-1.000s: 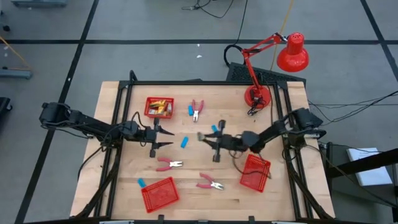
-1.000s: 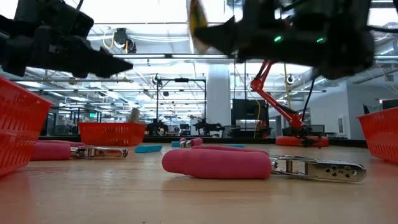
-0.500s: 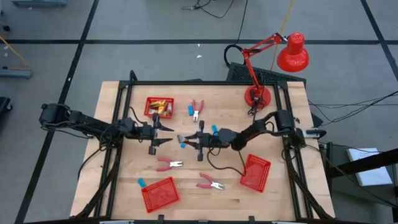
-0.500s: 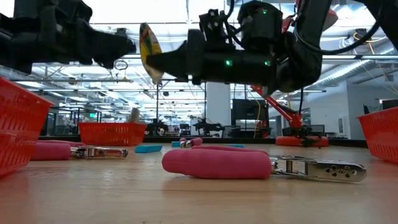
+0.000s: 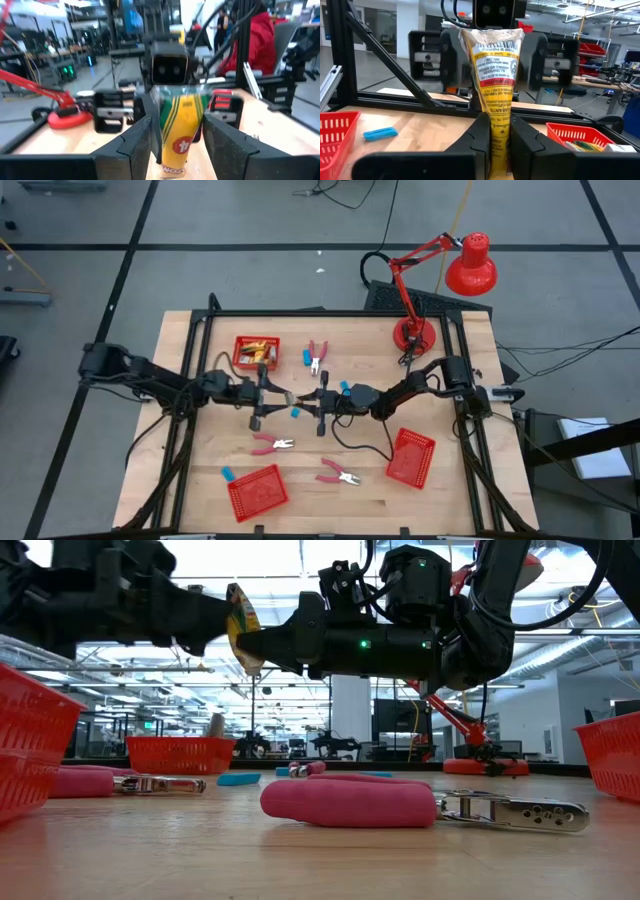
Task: Pick & Place School Supplies
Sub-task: Put the yellow crayon box into the top red basket
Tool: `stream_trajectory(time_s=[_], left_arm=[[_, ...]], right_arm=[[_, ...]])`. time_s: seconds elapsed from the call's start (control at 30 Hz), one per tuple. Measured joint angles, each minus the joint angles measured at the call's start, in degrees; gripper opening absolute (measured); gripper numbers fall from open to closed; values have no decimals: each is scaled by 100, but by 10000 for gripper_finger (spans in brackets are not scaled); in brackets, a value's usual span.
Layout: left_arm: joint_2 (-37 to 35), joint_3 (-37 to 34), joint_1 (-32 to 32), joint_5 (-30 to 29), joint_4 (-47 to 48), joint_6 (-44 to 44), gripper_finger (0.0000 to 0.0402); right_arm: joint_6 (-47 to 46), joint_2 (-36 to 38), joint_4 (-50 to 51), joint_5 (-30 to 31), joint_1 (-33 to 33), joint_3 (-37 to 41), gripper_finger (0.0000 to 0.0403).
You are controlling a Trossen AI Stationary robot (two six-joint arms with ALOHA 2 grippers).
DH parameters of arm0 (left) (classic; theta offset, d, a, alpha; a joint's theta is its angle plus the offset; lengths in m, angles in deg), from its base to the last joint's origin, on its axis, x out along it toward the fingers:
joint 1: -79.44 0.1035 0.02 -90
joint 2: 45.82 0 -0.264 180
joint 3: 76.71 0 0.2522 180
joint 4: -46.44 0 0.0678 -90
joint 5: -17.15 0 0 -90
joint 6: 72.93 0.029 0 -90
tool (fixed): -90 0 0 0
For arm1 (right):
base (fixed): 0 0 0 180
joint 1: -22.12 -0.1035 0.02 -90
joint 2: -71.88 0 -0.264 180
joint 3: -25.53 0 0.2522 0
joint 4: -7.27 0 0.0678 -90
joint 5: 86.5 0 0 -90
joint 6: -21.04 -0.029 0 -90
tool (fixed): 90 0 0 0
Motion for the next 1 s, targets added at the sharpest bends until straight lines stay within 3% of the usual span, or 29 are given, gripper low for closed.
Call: stream_trajectory(time_s=[0.23,0.5,0.6,0.77,1.0], left_arm=[[1017,674,0,85,-46,125,175],[884,720,0,187,-238,334,173],[870,720,0,187,-202,351,148],[870,720,-6,176,-184,523,61],[868,720,-9,133,-152,718,59]], right_arm=[[-4,0,46,-16,0,-3,27],[-17,7,210,-16,-7,-8,27],[-22,7,208,-25,-7,-12,27],[-24,7,212,-41,-9,-11,27],[-25,7,216,-130,-7,-9,27]])
